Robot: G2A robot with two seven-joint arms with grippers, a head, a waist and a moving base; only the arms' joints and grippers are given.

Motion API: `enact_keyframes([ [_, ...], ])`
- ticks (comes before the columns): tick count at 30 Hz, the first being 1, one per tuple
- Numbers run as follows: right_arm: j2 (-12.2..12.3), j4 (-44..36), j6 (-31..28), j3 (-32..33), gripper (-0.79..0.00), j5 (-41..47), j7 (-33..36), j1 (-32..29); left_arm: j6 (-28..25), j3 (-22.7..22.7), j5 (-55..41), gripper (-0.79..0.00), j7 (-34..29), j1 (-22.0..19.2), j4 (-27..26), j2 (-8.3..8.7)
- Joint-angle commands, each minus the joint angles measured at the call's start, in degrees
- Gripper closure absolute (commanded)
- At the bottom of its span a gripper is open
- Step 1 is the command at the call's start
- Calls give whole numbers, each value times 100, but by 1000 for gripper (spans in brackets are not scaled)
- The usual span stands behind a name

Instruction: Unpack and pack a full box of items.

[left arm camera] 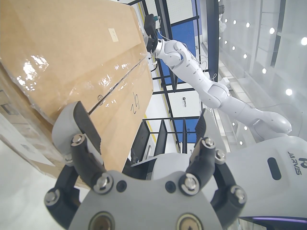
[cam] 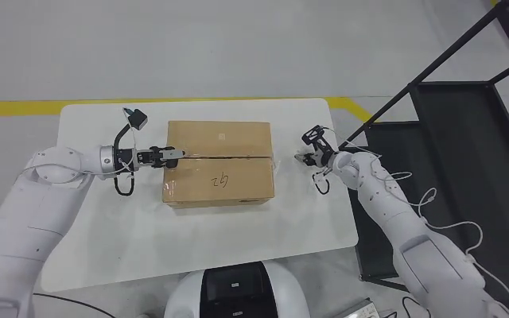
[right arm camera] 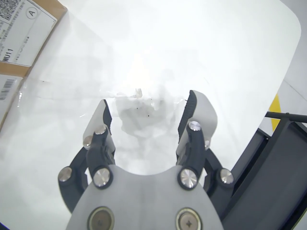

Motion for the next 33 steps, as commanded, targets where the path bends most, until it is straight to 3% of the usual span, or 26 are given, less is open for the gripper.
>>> enact_keyframes([
  [1, -38, 113, 49, -45, -659, -10, -8, 61, 0, 0, 0, -785, 0, 0, 0, 0],
  [3, -90, 245, 88, -101, -690, -12, -29, 125, 0, 0, 0, -785, 0, 0, 0, 0],
  [7, -163, 427, 82, -195, -665, -67, -73, 224, 0, 0, 0, -785, 0, 0, 0, 0],
  [8, -180, 463, 77, -216, -622, -78, -85, 242, 0, 0, 0, -785, 0, 0, 0, 0],
  [9, -196, 500, 74, -237, -529, -95, -92, 260, 0, 0, 0, -785, 0, 0, 0, 0],
  [10, -211, 536, 69, -255, -388, -105, -102, 278, 0, 0, 0, -785, 0, 0, 0, 0],
  [14, -267, 681, 45, -306, -188, -120, -101, 353, 0, 0, 0, -785, 0, 0, 0, 0],
  [18, -304, 803, 114, -345, -68, -206, -122, 421, 0, 0, 0, -785, 0, 0, 0, 0],
  [22, -305, 884, 140, -324, -6, -265, -184, 488, 0, 0, 0, -785, 0, 0, 0, 0],
  [28, -222, 887, -16, -168, 0, -301, -199, 594, 0, 0, 0, -785, 0, 0, 0, 0],
  [33, -22, 772, -678, 293, 0, 170, -29, 667, 0, 0, 0, -785, 0, 0, 0, 0],
])
